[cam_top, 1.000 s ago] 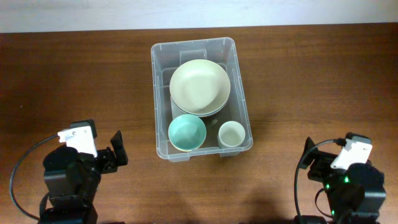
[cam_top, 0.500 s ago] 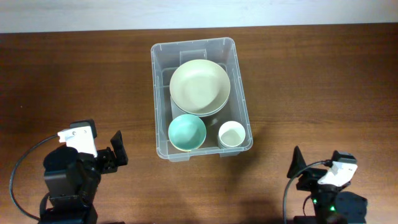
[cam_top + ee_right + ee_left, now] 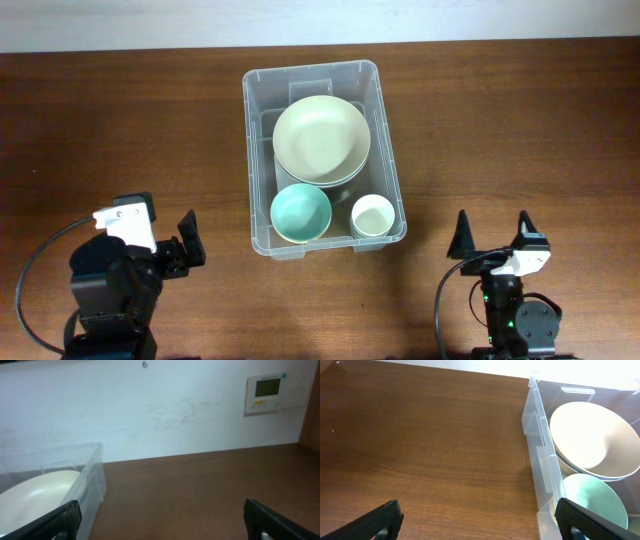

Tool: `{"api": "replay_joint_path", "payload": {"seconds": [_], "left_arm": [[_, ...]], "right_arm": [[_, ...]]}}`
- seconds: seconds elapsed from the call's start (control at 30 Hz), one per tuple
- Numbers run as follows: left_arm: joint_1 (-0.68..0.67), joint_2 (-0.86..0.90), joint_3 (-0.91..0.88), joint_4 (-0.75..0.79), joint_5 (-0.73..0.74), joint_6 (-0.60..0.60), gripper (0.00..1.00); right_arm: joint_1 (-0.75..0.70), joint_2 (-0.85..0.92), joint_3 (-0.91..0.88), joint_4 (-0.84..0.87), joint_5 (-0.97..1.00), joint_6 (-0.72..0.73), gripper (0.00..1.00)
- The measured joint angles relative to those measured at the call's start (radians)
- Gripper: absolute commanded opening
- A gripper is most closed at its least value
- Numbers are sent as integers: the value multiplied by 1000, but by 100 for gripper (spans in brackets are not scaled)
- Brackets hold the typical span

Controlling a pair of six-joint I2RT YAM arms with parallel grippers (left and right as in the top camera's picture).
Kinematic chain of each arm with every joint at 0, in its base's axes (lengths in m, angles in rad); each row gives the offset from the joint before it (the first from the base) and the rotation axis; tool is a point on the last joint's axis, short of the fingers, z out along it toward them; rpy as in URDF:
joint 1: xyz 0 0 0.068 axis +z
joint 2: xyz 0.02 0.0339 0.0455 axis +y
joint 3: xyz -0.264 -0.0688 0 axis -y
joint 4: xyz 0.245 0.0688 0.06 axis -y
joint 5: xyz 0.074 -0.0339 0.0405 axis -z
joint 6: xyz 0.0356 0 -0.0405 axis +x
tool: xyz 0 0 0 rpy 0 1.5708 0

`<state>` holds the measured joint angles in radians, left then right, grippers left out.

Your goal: Pack container

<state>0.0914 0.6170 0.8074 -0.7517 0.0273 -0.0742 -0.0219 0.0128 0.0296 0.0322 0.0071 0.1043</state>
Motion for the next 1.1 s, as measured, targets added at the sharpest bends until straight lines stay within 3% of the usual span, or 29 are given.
{"api": "replay_joint_path", "payload": {"seconds": [0.5, 1.1], "left_arm": [[0, 0, 0, 0, 0, 0, 100], [0, 0, 0, 0, 0, 0, 100]], "right_arm": [[24, 1, -19, -100, -55, -156, 99], [24, 1, -19, -100, -58, -169, 99]]}}
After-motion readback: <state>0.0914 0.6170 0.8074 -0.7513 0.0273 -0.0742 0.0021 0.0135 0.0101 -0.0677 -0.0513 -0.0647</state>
